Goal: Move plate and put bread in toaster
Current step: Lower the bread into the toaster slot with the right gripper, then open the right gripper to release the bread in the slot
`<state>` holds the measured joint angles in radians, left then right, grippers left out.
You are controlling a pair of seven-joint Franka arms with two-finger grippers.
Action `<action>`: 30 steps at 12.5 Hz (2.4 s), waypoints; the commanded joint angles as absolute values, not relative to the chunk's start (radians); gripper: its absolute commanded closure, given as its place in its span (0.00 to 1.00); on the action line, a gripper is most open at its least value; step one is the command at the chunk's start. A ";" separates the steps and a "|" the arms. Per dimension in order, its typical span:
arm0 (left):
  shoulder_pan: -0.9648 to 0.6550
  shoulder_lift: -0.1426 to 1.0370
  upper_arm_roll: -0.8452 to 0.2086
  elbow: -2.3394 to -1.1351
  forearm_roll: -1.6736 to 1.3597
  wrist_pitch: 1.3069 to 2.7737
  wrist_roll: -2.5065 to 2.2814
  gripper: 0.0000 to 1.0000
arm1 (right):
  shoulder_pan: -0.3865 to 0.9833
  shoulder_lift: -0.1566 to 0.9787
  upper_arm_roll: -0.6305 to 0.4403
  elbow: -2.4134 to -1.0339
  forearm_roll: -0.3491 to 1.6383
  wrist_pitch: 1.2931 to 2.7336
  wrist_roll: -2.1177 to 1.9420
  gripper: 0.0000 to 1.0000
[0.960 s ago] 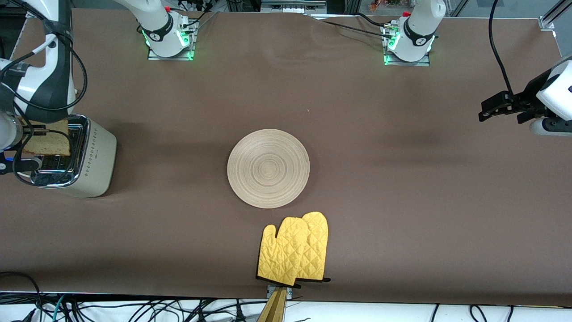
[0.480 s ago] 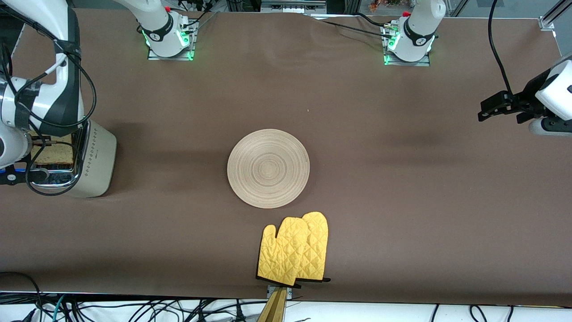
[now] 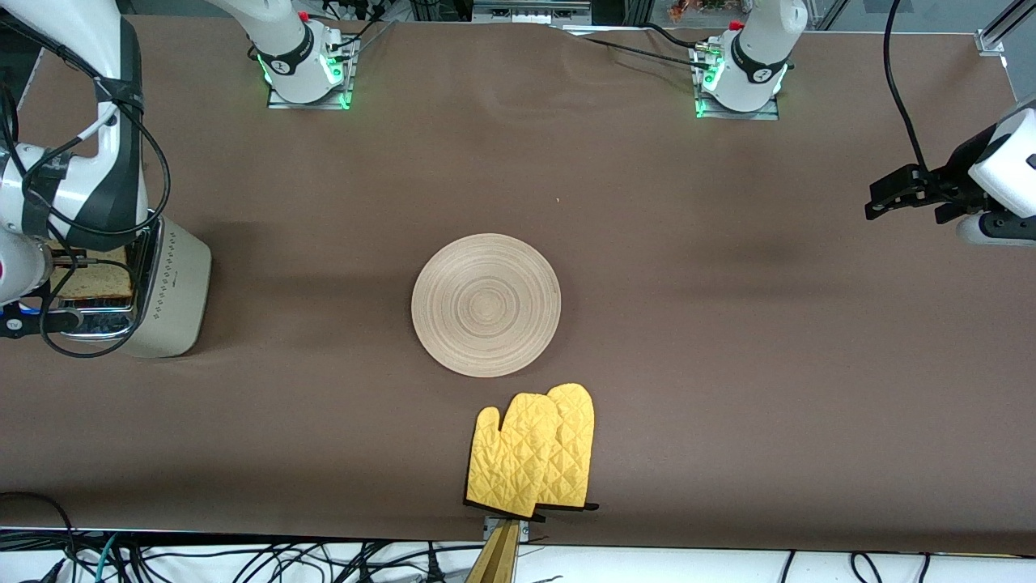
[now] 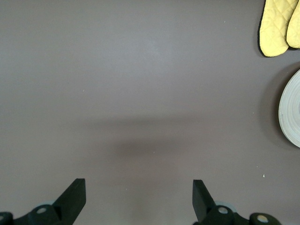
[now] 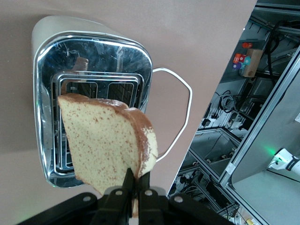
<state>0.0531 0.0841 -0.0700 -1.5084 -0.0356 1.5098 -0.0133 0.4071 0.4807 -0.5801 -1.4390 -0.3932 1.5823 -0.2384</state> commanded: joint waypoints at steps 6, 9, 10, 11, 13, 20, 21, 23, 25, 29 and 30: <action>0.051 0.095 -0.072 -1.479 -0.009 1.499 0.003 0.00 | 0.373 0.489 -0.577 -1.430 -0.397 1.552 -0.252 1.00; 0.051 0.095 -0.072 -1.479 -0.009 1.499 0.003 0.00 | 0.376 0.491 -0.575 -1.430 -0.394 1.551 -0.245 1.00; 0.051 0.095 -0.072 -1.479 -0.009 1.499 0.003 0.00 | 0.377 0.494 -0.575 -1.430 -0.391 1.554 -0.242 1.00; 0.051 0.095 -0.072 -1.479 -0.009 1.499 0.003 0.00 | 0.379 0.498 -0.574 -1.430 -0.391 1.562 -0.236 1.00; 0.051 0.095 -0.072 -1.479 -0.009 1.499 0.003 0.00 | 0.383 0.514 -0.568 -1.428 -0.396 1.574 -0.235 1.00; 0.051 0.095 -0.072 -1.479 -0.009 1.499 0.003 0.00 | 0.394 0.545 -0.568 -1.424 -0.402 1.614 -0.192 0.89; 0.051 0.095 -0.072 -1.479 -0.009 1.499 0.003 0.00 | 0.397 0.543 -0.568 -1.422 -0.400 1.609 -0.190 0.38; 0.051 0.095 -0.072 -1.479 -0.009 1.499 0.002 0.00 | 0.414 0.523 -0.568 -1.417 -0.396 1.598 -0.195 0.00; 0.052 0.095 -0.071 -1.479 -0.009 1.499 0.003 0.00 | 0.437 0.459 -0.568 -1.417 -0.370 1.560 -0.196 0.00; 0.052 0.095 -0.071 -1.479 -0.009 1.499 0.003 0.00 | 0.439 0.339 -0.574 -1.419 -0.162 1.461 -0.209 0.00; 0.052 0.095 -0.071 -1.479 -0.008 1.499 0.003 0.00 | 0.440 0.313 -0.574 -1.420 -0.111 1.430 -0.206 0.00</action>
<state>0.0531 0.0844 -0.0690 -1.5074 -0.0356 1.5098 -0.0133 0.4372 0.3795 -0.5720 -1.4027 -0.1838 1.4729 -0.2012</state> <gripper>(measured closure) 0.000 0.009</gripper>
